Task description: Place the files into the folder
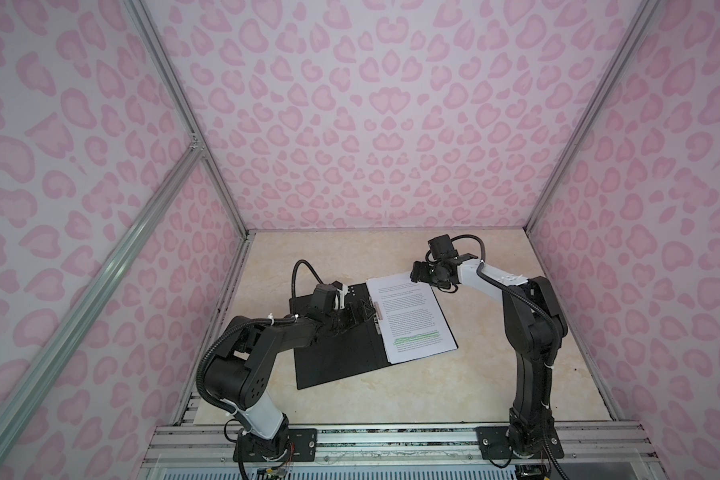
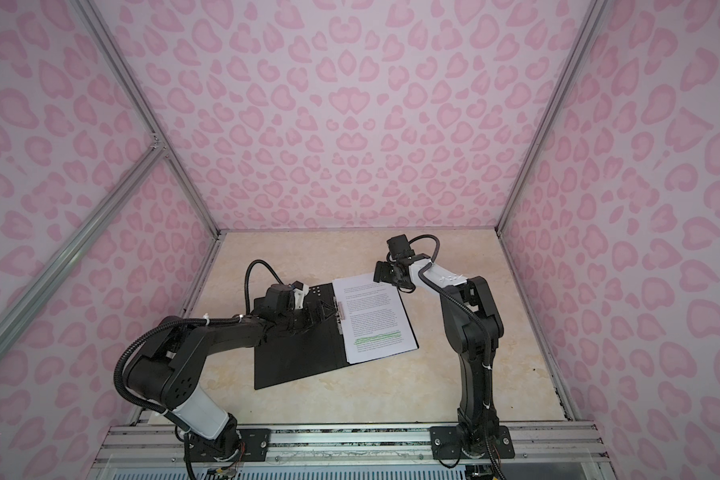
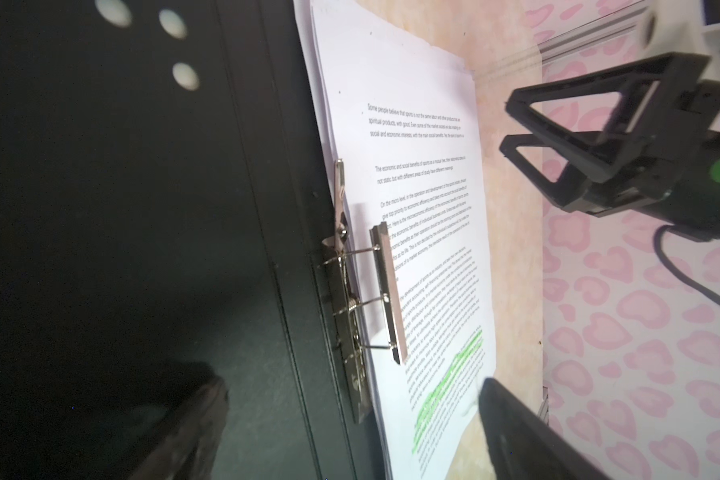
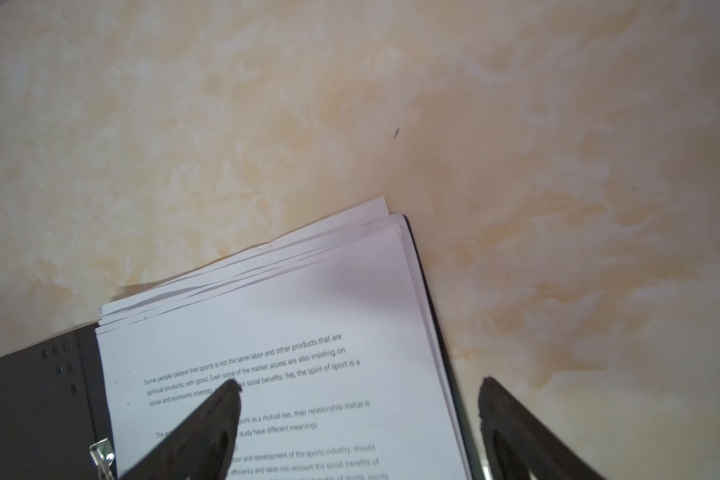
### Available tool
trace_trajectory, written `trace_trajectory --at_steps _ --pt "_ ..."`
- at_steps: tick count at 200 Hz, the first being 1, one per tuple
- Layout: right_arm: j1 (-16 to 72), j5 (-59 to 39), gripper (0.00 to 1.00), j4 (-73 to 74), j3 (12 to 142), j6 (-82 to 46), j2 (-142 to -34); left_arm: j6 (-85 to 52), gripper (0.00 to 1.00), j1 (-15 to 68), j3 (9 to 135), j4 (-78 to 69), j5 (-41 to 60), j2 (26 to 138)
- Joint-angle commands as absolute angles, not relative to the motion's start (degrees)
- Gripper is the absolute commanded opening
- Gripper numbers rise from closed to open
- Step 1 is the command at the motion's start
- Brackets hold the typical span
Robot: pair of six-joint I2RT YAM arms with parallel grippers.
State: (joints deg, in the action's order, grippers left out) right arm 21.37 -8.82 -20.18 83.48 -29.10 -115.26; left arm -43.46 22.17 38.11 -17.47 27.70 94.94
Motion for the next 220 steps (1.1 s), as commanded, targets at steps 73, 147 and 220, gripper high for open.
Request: trace_trajectory --at_steps 73,147,220 --pt "33.8 -25.2 0.93 -14.4 84.6 -25.4 -116.7 -45.3 0.97 16.9 30.3 -8.5 21.2 79.5" --pt "36.9 -27.7 0.9 -16.4 95.0 -27.0 -127.8 -48.3 0.97 12.8 29.0 -9.3 22.9 83.4" --pt "37.1 -30.2 0.88 -18.9 97.3 -27.8 -131.0 -48.6 0.96 12.7 29.3 -9.1 23.4 85.3"
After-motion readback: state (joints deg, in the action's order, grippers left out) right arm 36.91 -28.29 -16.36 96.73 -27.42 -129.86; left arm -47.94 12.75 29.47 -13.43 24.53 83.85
